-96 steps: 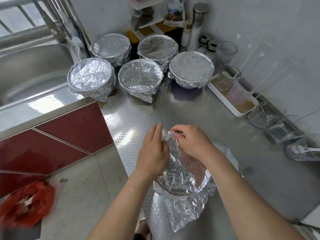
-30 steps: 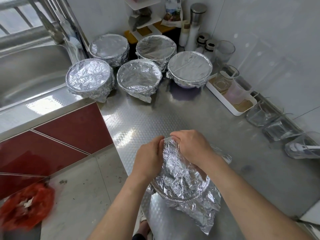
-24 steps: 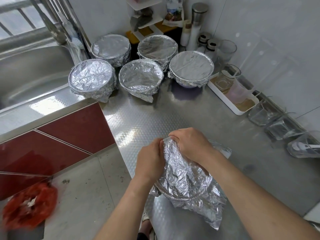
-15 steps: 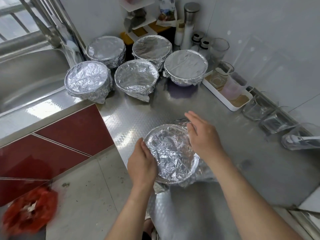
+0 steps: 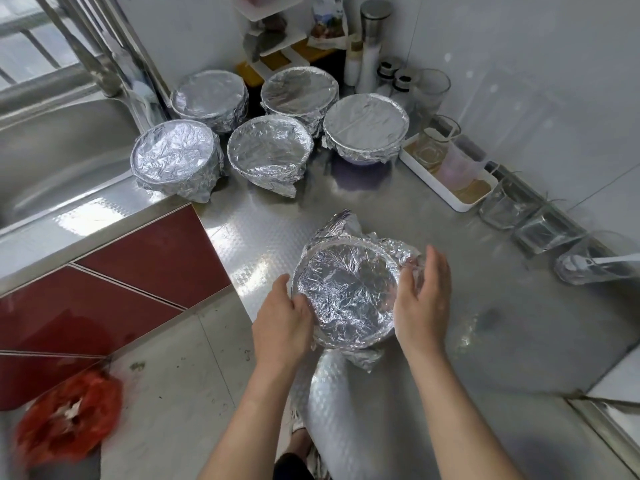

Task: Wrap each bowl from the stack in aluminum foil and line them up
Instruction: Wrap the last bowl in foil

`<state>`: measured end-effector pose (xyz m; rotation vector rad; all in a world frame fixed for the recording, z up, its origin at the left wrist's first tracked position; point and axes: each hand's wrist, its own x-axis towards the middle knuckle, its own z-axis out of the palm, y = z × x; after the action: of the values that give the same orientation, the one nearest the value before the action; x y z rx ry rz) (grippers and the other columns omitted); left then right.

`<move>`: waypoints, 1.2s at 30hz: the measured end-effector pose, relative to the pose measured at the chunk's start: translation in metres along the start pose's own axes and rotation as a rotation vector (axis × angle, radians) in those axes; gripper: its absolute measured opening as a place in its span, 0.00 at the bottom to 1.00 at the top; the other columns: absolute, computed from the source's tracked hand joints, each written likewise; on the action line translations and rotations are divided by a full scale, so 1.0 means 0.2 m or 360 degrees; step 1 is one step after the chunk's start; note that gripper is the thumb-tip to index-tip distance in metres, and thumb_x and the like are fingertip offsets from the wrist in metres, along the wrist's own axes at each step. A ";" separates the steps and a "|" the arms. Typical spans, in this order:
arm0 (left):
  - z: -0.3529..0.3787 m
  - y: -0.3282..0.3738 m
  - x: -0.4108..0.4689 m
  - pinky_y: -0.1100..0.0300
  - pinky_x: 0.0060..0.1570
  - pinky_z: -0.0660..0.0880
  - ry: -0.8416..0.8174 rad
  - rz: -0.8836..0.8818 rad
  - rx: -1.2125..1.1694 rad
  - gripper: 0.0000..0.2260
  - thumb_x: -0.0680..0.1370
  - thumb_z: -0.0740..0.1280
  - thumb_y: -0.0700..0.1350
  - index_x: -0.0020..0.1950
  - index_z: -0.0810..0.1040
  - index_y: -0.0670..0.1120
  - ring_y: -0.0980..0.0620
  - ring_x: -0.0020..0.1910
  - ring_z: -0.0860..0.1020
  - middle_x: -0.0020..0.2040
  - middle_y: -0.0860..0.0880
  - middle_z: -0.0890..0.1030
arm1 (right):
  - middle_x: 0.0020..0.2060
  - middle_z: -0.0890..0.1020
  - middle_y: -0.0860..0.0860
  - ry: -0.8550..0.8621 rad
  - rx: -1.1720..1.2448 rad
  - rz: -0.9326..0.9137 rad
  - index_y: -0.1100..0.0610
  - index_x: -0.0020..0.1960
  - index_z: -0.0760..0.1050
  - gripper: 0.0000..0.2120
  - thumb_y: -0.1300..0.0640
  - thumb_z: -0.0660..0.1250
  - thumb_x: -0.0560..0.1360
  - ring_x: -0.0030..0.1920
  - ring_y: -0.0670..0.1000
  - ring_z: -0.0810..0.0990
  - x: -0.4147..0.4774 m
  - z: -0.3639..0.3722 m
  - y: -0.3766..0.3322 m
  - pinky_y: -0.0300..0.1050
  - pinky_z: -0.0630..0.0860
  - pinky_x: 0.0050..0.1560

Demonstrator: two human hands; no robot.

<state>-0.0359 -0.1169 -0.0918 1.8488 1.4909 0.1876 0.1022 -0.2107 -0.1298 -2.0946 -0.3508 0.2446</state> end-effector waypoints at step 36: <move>0.15 0.10 0.26 0.55 0.69 0.66 0.0050 0.0605 0.0102 0.20 0.83 0.55 0.44 0.75 0.67 0.50 0.53 0.73 0.65 0.75 0.53 0.67 | 0.74 0.63 0.47 -0.0832 0.0472 0.0211 0.46 0.79 0.51 0.25 0.51 0.54 0.83 0.74 0.47 0.63 0.28 0.04 -0.02 0.38 0.62 0.69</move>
<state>0.0118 -0.0848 -0.1178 2.1785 1.1639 0.3541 0.1524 -0.1837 -0.1330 -1.7395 -0.4520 0.8766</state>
